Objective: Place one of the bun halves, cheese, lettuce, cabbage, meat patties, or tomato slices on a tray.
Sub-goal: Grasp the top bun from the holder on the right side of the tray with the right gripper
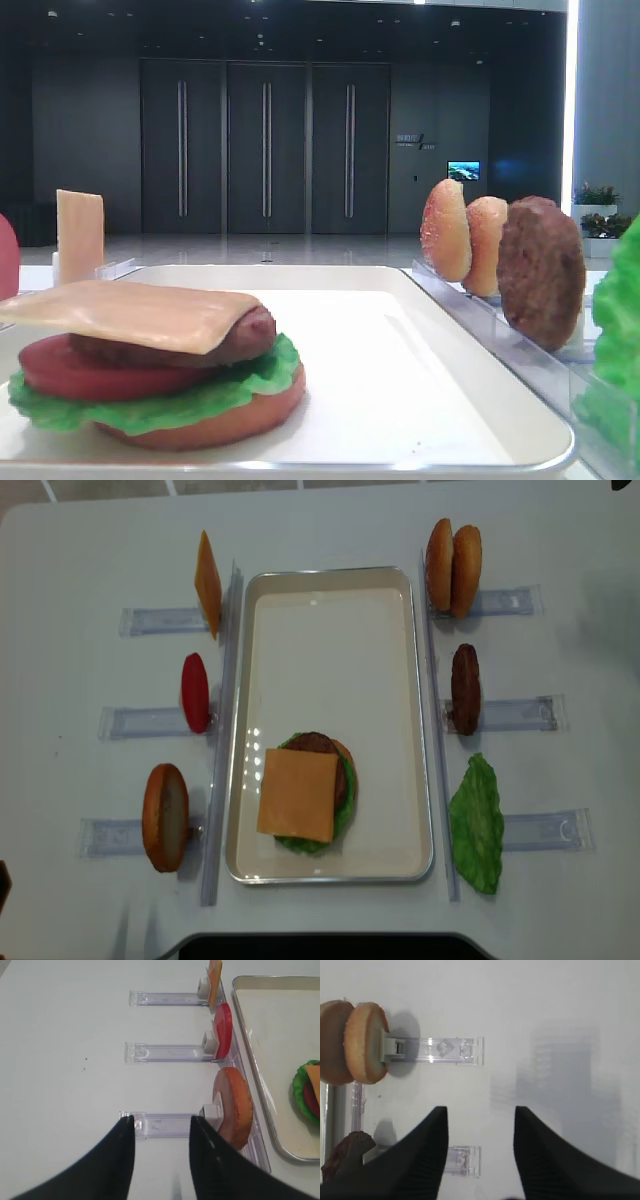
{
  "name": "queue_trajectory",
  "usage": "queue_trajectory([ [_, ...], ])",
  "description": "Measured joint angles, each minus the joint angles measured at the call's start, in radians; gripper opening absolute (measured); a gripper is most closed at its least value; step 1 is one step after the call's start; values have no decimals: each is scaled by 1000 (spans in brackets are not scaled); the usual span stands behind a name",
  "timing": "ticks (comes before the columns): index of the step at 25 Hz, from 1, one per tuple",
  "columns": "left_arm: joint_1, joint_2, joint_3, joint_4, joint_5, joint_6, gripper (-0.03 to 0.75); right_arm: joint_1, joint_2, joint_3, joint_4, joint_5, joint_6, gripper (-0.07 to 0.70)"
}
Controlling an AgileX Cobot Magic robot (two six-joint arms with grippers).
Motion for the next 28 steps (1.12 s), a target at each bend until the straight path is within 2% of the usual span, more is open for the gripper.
queue_trajectory([
  [7,0,0,0,0,0,0,282,0,10,-12,-2,1,-11,386],
  [17,0,0,0,0,0,0,282,15,10,-12,-14,1,-3,396],
  [21,0,0,0,0,0,0,282,102,10,-12,-44,-16,41,396],
  [25,0,0,0,0,0,0,282,232,22,-22,-50,-71,108,398],
  [28,0,0,0,0,0,0,282,321,65,-55,-59,-76,158,399],
])
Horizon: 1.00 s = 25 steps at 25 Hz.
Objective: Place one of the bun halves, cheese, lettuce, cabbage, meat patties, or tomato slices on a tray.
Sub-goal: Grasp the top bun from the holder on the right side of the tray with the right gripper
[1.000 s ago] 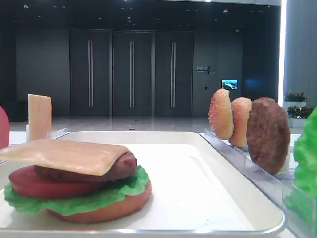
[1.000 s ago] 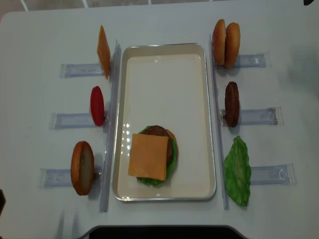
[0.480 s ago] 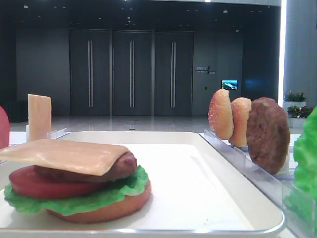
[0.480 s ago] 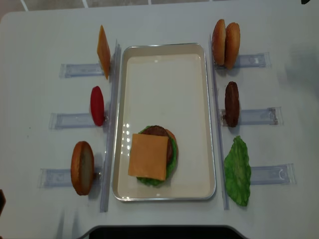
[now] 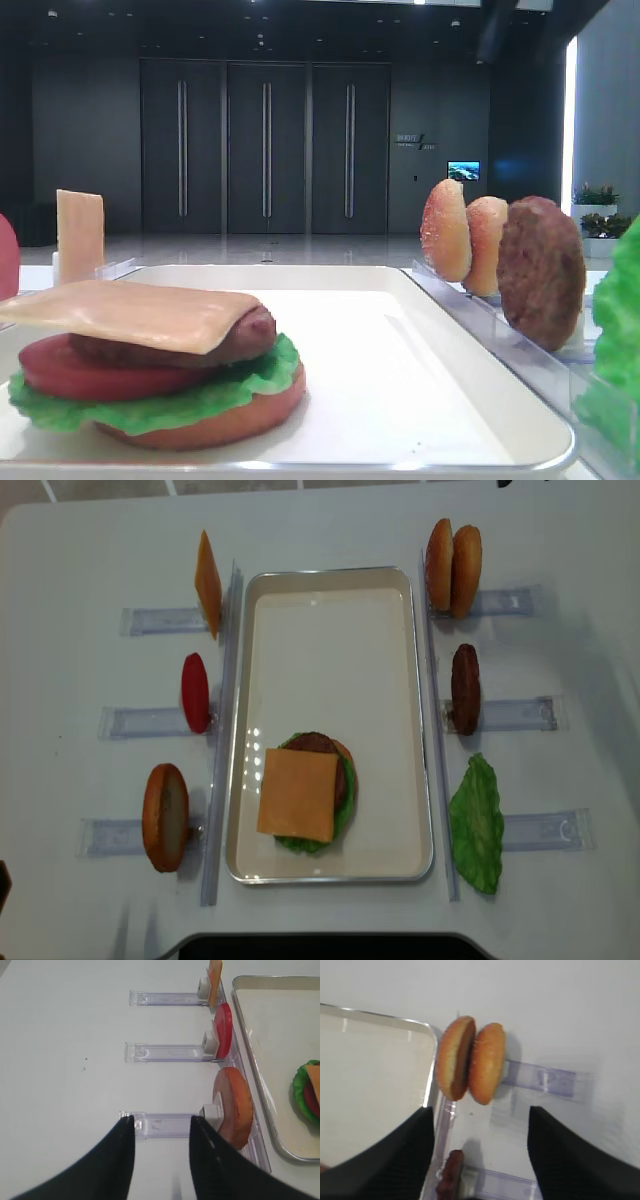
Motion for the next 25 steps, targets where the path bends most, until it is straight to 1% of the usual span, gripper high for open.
queue_trajectory([
  [4,0,0,0,0,0,0,282,93,67,-46,-11,0,45,399],
  [6,0,0,0,0,0,0,282,120,90,-57,-13,1,58,399],
  [8,0,0,0,0,0,0,282,130,102,-61,-14,3,60,399],
  [13,0,0,0,0,0,0,282,131,110,-63,-32,8,63,399],
  [16,0,0,0,0,0,0,282,131,110,-63,-38,-1,63,399],
  [19,0,0,0,0,0,0,282,130,110,-63,-38,-22,63,399],
  [25,0,0,0,0,0,0,282,95,115,-63,-35,-26,63,427],
])
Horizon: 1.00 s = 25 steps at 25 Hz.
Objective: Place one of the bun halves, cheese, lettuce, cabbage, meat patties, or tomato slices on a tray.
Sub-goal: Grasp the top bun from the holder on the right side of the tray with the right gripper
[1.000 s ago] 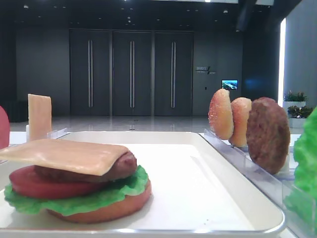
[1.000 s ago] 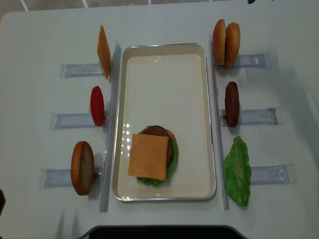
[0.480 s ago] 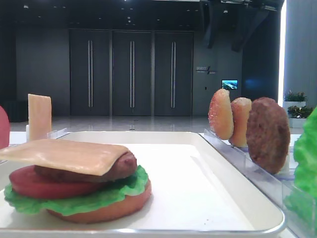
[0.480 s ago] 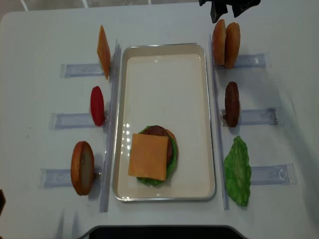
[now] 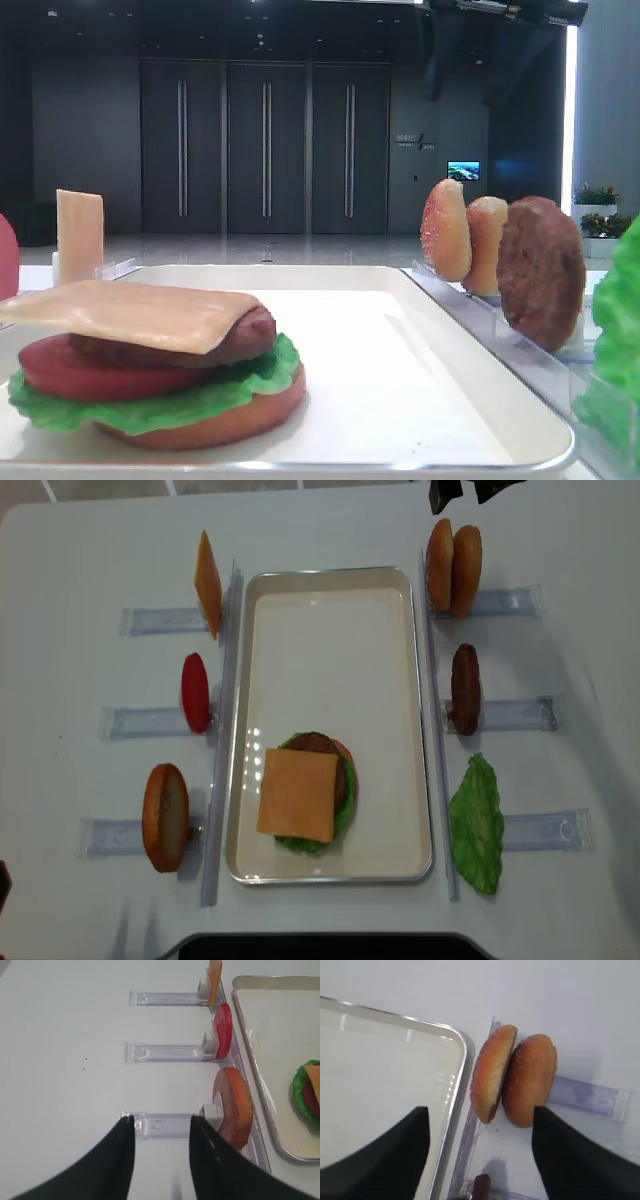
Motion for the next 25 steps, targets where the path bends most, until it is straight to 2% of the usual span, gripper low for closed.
queue_trajectory([
  [7,0,0,0,0,0,0,282,-13,53,-1,26,-7,-1,435],
  [25,0,0,0,0,0,0,282,-13,186,-1,56,-75,-27,437],
])
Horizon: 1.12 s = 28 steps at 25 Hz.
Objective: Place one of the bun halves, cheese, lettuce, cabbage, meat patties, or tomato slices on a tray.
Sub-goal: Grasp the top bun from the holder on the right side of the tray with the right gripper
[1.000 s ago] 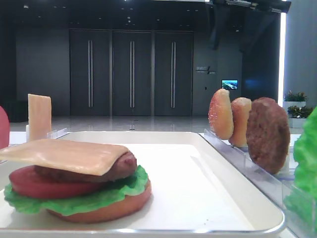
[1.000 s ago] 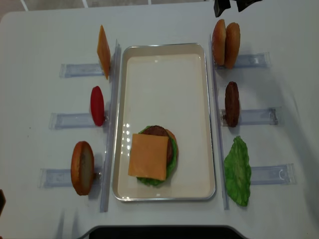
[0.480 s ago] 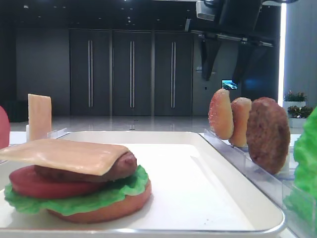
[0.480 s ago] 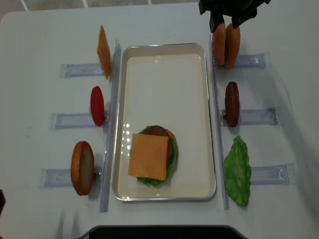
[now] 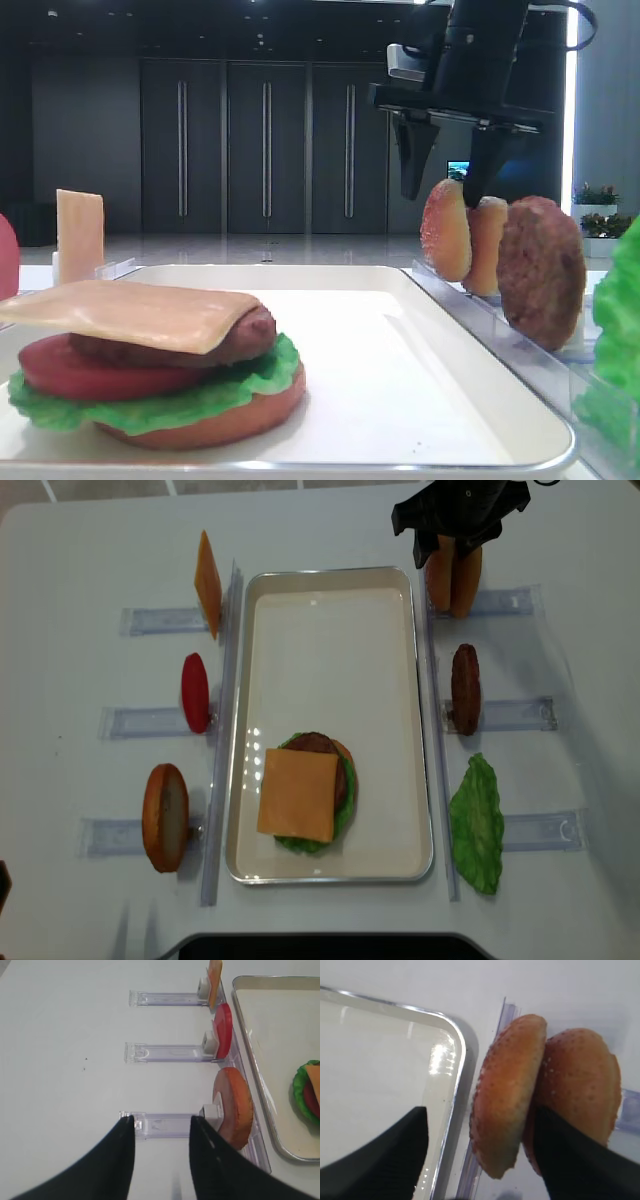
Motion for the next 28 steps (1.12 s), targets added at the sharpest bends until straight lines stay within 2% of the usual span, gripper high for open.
queue_trajectory([
  [13,0,0,0,0,0,0,282,0,23,0,16,-21,-11,429],
  [17,0,0,0,0,0,0,282,0,23,0,0,-21,-11,375],
  [23,0,0,0,0,0,0,282,0,23,0,-30,-21,-9,207],
  [28,0,0,0,0,0,0,282,0,23,0,-30,-21,-6,205],
])
